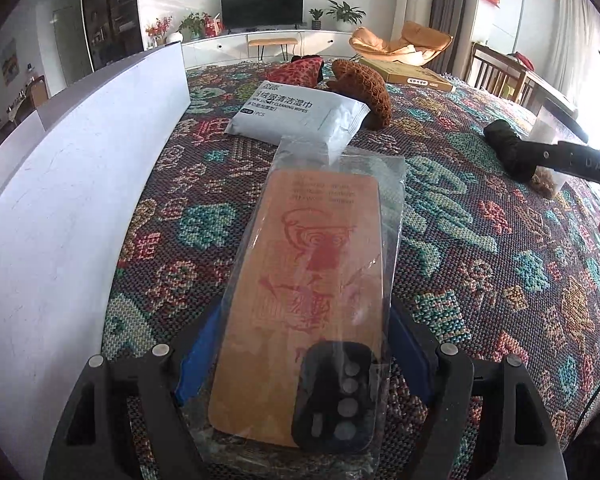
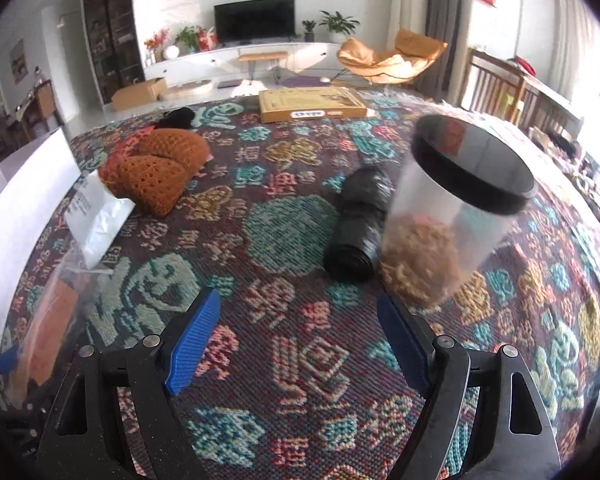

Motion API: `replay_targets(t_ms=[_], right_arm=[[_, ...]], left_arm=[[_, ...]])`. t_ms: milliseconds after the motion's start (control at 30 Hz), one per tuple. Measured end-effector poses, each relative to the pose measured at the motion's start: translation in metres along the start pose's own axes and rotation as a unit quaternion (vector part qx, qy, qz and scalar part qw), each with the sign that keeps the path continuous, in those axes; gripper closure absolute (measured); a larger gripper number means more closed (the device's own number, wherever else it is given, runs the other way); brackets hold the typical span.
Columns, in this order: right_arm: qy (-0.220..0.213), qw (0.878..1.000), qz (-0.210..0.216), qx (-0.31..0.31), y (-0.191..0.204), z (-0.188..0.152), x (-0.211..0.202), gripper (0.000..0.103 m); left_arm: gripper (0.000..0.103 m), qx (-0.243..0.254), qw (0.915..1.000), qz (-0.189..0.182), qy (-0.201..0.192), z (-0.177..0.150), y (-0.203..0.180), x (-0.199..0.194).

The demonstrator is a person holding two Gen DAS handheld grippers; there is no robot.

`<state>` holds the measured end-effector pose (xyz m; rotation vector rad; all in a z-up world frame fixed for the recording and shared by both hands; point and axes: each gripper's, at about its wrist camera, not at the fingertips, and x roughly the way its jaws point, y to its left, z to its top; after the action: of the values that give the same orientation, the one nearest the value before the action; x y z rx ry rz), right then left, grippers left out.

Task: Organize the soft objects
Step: 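Grasp the black rolled bag with the right gripper while the left gripper holds the board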

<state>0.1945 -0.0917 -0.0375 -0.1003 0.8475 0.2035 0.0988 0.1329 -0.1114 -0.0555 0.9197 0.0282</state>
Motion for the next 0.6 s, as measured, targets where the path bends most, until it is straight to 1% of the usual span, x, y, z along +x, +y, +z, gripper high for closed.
replay_targets(t_ms=[33, 133, 167, 233, 267, 300, 333, 367, 400, 467, 500, 567, 600], right_arm=[[0.001, 1.0, 0.005, -0.02, 0.009, 0.008, 0.001, 0.021], [-0.009, 0.998, -0.029, -0.062, 0.024, 0.032, 0.007, 0.021], [-0.004, 0.997, -0.041, -0.068, 0.025, 0.041, 0.012, 0.021], [0.016, 0.998, -0.035, -0.057, 0.02, 0.059, 0.021, 0.02], [0.028, 0.997, -0.048, -0.052, 0.018, 0.066, 0.027, 0.02], [0.043, 0.994, -0.083, -0.052, 0.013, 0.068, 0.031, 0.02], [0.062, 0.989, -0.123, -0.058, 0.012, 0.071, 0.04, 0.02], [0.08, 0.984, -0.149, -0.063, 0.011, 0.072, 0.048, 0.02], [0.098, 0.98, -0.161, -0.069, 0.013, 0.069, 0.057, 0.02], [0.131, 0.968, -0.199, -0.082, 0.012, 0.055, 0.071, 0.02], [0.139, 0.966, -0.201, -0.083, 0.012, 0.048, 0.077, 0.02], [0.159, 0.967, -0.181, -0.079, 0.013, 0.033, 0.089, 0.02], [0.151, 0.964, -0.202, -0.089, 0.015, 0.029, 0.09, 0.018]], left_arm=[[0.026, -0.008, 1.0, 0.004, -0.003, -0.003, 0.005, -0.002], [0.026, -0.042, 0.9991, 0.007, -0.007, -0.011, 0.024, -0.006], [0.026, -0.05, 0.9987, 0.006, -0.008, -0.014, 0.03, -0.006], [0.026, -0.059, 0.9982, -0.003, -0.014, -0.016, 0.035, -0.007], [0.026, -0.06, 0.9981, -0.003, -0.013, -0.016, 0.035, -0.006], [0.026, -0.057, 0.9983, -0.002, -0.012, -0.015, 0.034, -0.004], [0.025, -0.054, 0.9985, 0.0, -0.011, -0.014, 0.032, -0.003], [0.023, -0.05, 0.9987, 0.002, -0.01, -0.014, 0.03, -0.002], [0.022, -0.046, 0.9989, 0.005, -0.009, -0.015, 0.028, -0.003], [0.021, -0.041, 0.9991, 0.005, -0.007, -0.014, 0.027, -0.002], [0.021, -0.043, 0.999, 0.001, -0.008, -0.014, 0.027, -0.002], [0.021, -0.05, 0.9987, -0.008, -0.012, -0.014, 0.031, -0.003], [0.021, -0.053, 0.9984, -0.012, -0.013, -0.015, 0.032, -0.004]])
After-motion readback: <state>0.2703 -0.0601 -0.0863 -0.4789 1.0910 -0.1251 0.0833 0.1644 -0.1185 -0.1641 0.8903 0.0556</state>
